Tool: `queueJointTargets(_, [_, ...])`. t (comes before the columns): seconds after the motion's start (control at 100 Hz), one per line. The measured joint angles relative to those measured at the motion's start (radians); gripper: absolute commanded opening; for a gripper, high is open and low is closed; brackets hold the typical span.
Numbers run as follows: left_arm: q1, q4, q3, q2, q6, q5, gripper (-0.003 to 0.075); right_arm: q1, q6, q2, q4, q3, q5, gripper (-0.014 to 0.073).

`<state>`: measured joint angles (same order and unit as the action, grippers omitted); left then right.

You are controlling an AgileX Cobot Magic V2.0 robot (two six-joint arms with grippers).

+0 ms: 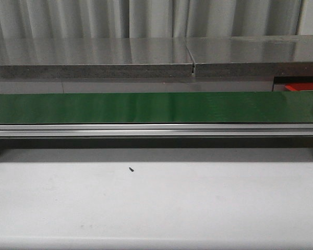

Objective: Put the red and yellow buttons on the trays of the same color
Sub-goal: 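Reach the left gripper down to a red button and grasp it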

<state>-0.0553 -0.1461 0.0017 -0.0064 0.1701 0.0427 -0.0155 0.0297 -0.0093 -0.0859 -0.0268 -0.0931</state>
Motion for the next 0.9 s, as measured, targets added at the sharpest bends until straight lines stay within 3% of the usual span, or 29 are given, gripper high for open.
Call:
queueJointTargets(0.5, [0.000, 0.000, -0.019, 0.000, 0.000, 0.011, -0.0019, 0.000, 0.000, 0.000, 0.000, 0.000, 0.000, -0.0098])
queueJointTargets(0.71, [0.000, 0.011, -0.224, 0.104, 0.000, 0.153, -0.0019, 0.000, 0.000, 0.000, 0.000, 0.000, 0.000, -0.0098])
queueJointTargets(0.9, [0.000, 0.019, -0.494, 0.365, 0.000, 0.424, -0.0019, 0.000, 0.000, 0.000, 0.000, 0.000, 0.000, -0.0098])
